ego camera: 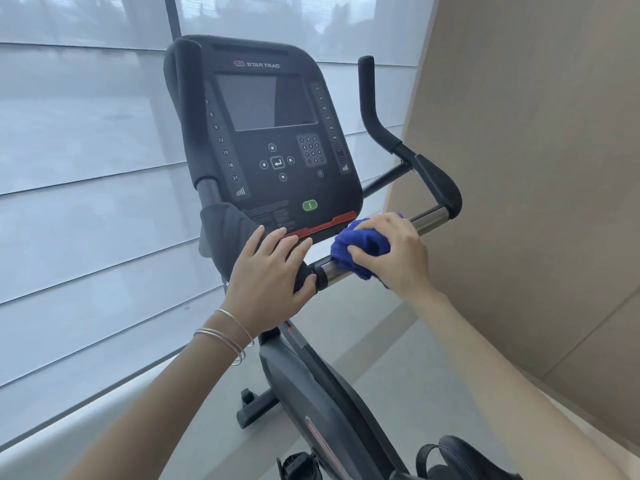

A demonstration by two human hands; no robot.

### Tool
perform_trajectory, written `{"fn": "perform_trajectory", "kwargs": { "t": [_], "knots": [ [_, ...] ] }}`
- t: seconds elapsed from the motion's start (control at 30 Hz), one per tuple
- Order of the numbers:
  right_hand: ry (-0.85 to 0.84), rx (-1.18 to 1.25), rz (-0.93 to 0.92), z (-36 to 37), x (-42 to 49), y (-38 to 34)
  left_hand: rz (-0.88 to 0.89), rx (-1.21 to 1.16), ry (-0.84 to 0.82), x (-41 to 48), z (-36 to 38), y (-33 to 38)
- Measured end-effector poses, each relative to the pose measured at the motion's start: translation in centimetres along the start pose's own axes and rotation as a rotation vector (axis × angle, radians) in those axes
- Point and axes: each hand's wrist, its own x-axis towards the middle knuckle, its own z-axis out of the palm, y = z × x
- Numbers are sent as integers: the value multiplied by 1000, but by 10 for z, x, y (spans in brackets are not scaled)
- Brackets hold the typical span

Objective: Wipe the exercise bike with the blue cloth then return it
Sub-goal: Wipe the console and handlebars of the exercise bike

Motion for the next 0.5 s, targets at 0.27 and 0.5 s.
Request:
{"fn": "perform_trajectory", "kwargs": {
  "t": [0.27,0.5],
  "knots": [
    [39,95,49,-7,-4,20,29,3,-33,-2,0,-4],
    [267,61,126,24,-47,10,22,3,-19,-3,0,-2]
  ]
}}
